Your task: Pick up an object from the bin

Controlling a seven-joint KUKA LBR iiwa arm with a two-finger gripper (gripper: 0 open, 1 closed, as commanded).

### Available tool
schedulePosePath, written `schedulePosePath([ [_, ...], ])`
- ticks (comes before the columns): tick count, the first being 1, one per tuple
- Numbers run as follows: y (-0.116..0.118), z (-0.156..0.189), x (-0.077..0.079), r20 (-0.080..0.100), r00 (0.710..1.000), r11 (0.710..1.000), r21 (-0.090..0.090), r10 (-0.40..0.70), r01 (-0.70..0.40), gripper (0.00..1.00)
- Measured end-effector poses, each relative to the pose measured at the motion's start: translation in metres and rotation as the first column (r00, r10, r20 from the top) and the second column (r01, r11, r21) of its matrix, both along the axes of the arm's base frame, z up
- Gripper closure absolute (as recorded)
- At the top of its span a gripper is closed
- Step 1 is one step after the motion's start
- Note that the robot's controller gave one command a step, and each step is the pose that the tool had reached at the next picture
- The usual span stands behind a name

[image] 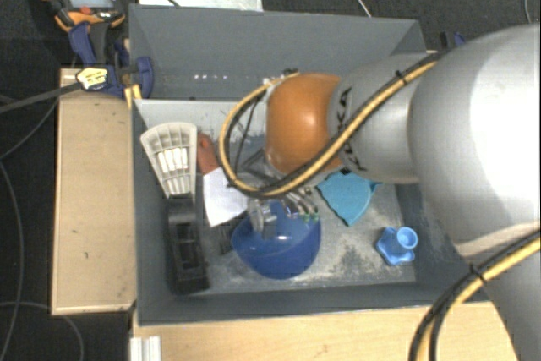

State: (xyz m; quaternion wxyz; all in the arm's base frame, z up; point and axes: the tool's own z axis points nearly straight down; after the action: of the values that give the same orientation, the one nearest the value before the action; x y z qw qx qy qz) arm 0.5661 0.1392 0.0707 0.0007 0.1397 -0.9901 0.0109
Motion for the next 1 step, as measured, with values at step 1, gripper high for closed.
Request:
schedulePosePath([
  [1, 0.0221, -0.0007, 0.0055, -0.006, 1.0, 1.0, -0.003, -0.016, 0.016, 1.0],
])
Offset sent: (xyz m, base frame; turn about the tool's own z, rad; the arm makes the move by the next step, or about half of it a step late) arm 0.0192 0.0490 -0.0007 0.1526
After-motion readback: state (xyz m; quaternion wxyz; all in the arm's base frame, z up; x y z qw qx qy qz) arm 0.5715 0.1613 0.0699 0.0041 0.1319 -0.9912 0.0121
